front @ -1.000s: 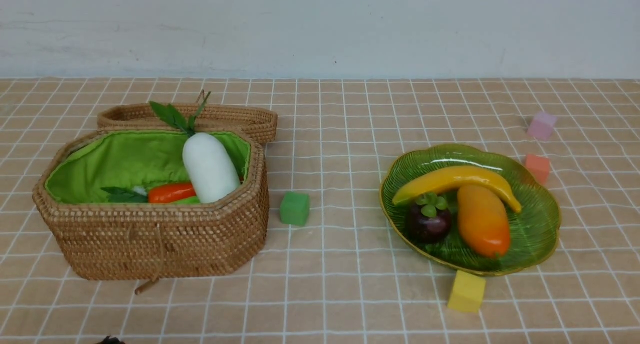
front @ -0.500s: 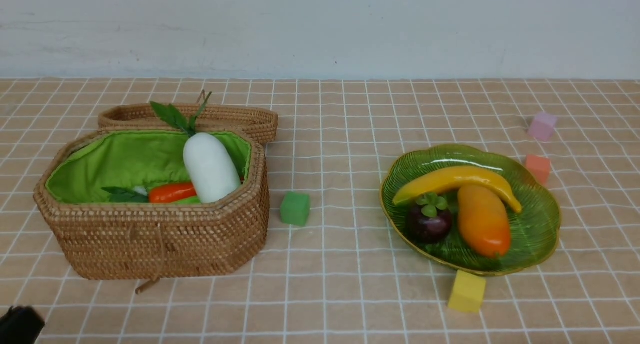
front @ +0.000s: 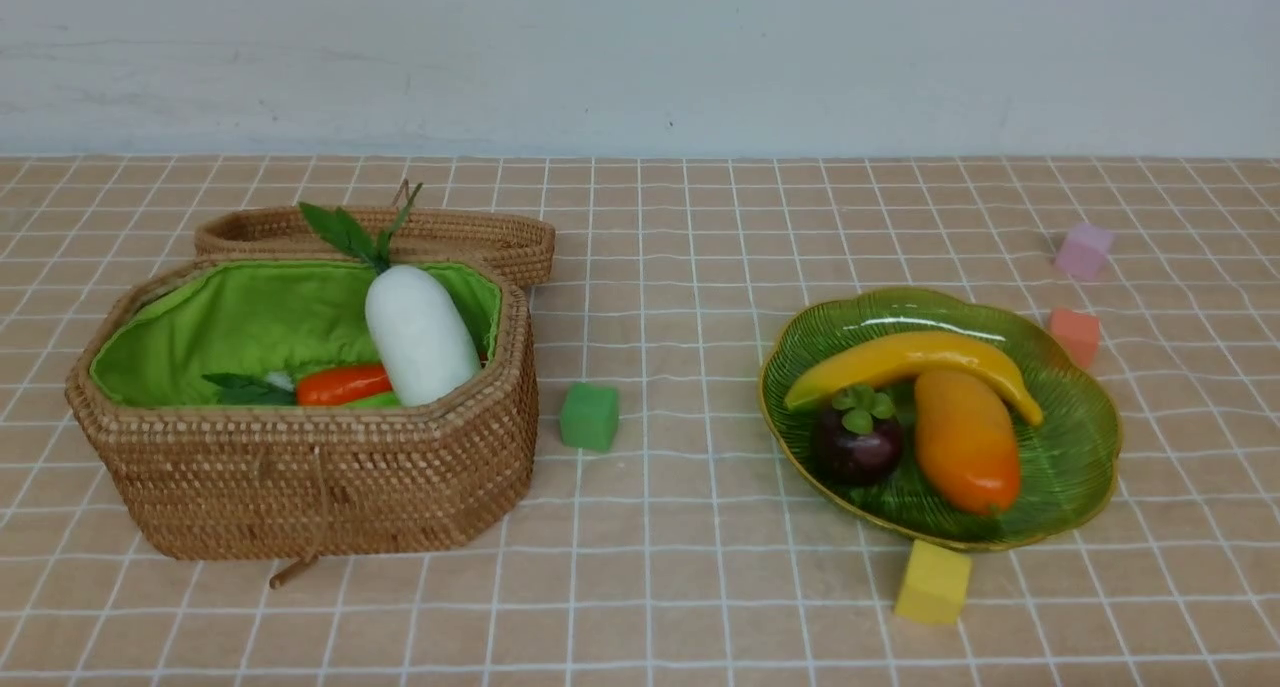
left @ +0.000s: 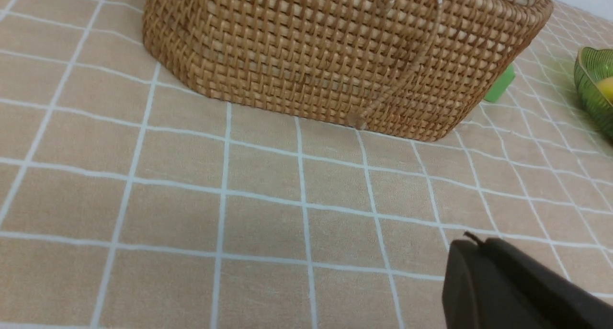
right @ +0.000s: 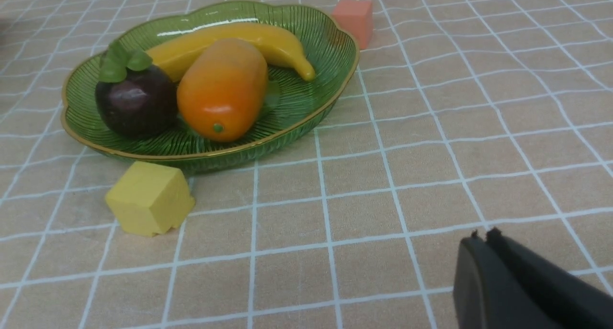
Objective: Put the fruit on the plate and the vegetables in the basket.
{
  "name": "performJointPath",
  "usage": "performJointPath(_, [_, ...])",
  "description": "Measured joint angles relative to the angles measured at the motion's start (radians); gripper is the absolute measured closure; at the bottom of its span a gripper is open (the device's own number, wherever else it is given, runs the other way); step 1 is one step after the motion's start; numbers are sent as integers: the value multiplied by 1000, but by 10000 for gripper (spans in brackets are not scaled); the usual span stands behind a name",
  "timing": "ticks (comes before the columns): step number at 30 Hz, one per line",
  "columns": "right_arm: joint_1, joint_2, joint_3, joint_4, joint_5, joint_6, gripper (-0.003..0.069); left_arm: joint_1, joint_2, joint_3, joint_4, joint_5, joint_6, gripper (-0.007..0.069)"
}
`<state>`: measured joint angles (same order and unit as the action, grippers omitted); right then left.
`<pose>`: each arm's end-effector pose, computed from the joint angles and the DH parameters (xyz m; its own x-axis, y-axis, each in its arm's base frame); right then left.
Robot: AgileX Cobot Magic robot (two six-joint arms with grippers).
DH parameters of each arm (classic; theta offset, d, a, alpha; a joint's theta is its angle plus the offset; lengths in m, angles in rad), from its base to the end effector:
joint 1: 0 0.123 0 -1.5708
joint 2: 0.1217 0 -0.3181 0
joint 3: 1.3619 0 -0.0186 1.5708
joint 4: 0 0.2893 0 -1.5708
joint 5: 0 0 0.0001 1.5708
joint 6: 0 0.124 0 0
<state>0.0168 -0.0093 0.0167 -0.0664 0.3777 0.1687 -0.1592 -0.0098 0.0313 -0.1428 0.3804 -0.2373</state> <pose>0.0893 -0.0015 0.1639 -0.2904 0.1019 -0.9515 0.0378 0.9948 0.0950 0.0870 -0.0206 0.1581 -0.3571 -0.3084 -0.8817 0.0846 0.9294 -0.3594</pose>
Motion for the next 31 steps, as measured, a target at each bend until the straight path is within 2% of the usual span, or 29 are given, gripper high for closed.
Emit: performJointPath(31, [0, 0, 0, 0, 0, 0, 610, 0, 0, 0, -1, 1, -4, 626])
